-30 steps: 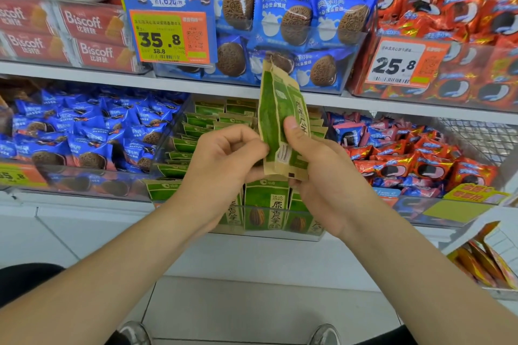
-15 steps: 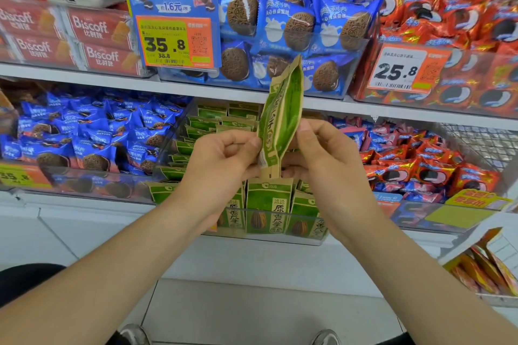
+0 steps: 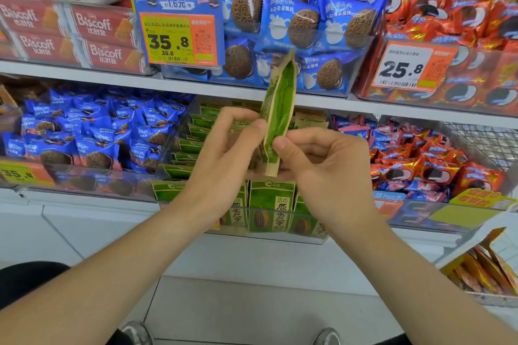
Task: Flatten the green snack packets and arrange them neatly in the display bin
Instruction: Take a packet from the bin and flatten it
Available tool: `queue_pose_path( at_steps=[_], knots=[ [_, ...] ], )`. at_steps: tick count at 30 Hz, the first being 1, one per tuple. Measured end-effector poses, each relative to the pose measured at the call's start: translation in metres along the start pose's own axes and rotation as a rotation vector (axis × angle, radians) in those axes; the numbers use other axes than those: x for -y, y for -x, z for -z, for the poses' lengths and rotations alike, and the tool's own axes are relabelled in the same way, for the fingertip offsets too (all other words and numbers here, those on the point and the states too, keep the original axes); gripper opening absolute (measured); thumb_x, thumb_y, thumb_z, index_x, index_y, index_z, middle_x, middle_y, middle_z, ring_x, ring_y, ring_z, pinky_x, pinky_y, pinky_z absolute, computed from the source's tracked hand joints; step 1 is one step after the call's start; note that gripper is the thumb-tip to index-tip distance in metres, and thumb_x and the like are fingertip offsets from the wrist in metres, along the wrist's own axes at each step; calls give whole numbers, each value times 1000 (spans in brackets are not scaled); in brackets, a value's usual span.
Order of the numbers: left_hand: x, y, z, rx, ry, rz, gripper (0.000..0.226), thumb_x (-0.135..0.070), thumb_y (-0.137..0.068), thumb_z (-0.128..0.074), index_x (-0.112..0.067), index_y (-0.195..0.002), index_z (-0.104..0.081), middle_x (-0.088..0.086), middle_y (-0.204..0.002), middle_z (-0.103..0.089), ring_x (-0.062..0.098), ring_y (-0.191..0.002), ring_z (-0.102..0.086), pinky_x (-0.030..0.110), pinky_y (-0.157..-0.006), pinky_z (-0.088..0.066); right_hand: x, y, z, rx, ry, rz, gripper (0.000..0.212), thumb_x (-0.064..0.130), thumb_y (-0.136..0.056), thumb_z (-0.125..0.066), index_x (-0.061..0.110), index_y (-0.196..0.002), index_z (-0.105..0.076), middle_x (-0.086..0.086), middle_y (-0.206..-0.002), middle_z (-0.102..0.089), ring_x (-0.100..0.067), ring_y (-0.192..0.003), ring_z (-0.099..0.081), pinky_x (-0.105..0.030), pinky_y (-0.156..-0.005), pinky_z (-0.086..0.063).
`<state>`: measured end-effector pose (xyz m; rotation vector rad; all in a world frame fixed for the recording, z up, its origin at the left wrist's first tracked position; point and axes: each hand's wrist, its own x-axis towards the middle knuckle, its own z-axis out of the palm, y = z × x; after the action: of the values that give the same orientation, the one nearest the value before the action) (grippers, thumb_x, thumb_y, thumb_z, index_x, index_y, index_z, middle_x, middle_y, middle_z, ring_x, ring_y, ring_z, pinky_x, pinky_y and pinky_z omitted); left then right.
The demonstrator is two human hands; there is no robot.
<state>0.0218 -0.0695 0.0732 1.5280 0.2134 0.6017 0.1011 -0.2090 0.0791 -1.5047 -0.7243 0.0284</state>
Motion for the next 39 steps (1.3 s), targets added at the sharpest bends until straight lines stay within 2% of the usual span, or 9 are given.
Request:
queue_pose_path(
  at_steps=[8, 12, 17, 20, 24, 28, 31, 34, 39],
  knots=[
    [-2, -3, 6, 221, 53, 38, 40, -16, -102, -65, -12, -141, -57, 12, -122, -77, 33, -115, -74, 55, -102, -59, -2, -3, 7, -59, -75, -5, 7, 3, -97, -74, 5, -99, -80, -7, -89, -82, -26, -84, -80, -49, -77, -67],
    [0, -6, 8, 251, 90, 55, 45, -19, -99, -72, -15, -142, -58, 13, -123, -77, 31, -117, -74, 51, -106, -56, 3, -2, 10, -20, -141, -83, 9, 3, -99, -69, 5, -101, -78, -9, -90, -82, -25, -83, -80, -39, -73, -67],
    [3, -14, 9, 82, 136, 44, 36, -41, -90, -76, -19, -106, -53, 8, -100, -76, 31, -93, -74, 50, -89, -58, 9, -12, 25, 358, 85, -215, 9, 9, -100, -70, 4, -97, -77, -11, -83, -80, -24, -70, -75, -37, -66, -63],
    [3, -14, 5, 7, 45, -28, 35, -47, -99, -68, -18, -107, -51, 8, -90, -70, 45, -93, -72, 56, -88, -61, 16, -14, 30, 538, 92, -286, 9, 11, -97, -75, 5, -92, -78, -13, -80, -79, -25, -72, -77, -39, -72, -64],
    [1, -6, -4, 84, -237, -261, 32, -45, -102, -56, -15, -112, -50, -4, -76, -59, 8, -58, -56, 26, -57, -47, 13, -19, 22, 212, -18, -256, 25, 27, -100, -73, 2, -95, -76, -17, -82, -79, -33, -75, -79, -47, -73, -66],
    [2, 2, -11, 177, -309, -302, 23, -36, -111, -45, -14, -110, -49, 1, -67, -49, 15, -56, -44, 38, -53, -40, 2, -22, 13, 19, 134, 54, 21, 23, -104, -68, 11, -91, -78, -9, -80, -78, -37, -77, -75, -60, -73, -62],
    [-2, 3, -10, 187, -329, -253, 24, -30, -115, -38, -16, -101, -50, 7, -74, -42, 34, -68, -41, 47, -63, -39, 5, -20, 11, 25, -65, -89, 27, 20, -106, -63, 0, -95, -78, -23, -91, -77, -43, -87, -74, -65, -84, -60],
    [-1, -2, -4, 211, -299, -193, 28, -31, -116, -40, -17, -94, -52, 13, -79, -43, 32, -71, -40, 41, -68, -38, 9, -17, 11, 81, -206, -261, 33, 20, -108, -59, -8, -102, -76, -29, -103, -76, -35, -90, -72, -62, -95, -56],
    [-4, -6, 7, 268, -248, -138, 29, -32, -115, -42, -16, -93, -53, 11, -78, -41, 25, -71, -36, 40, -69, -34, 7, -20, 13, 60, -77, -138, 21, 23, -103, -69, 5, -108, -79, -15, -100, -80, -40, -103, -73, -58, -97, -59]
  ],
)
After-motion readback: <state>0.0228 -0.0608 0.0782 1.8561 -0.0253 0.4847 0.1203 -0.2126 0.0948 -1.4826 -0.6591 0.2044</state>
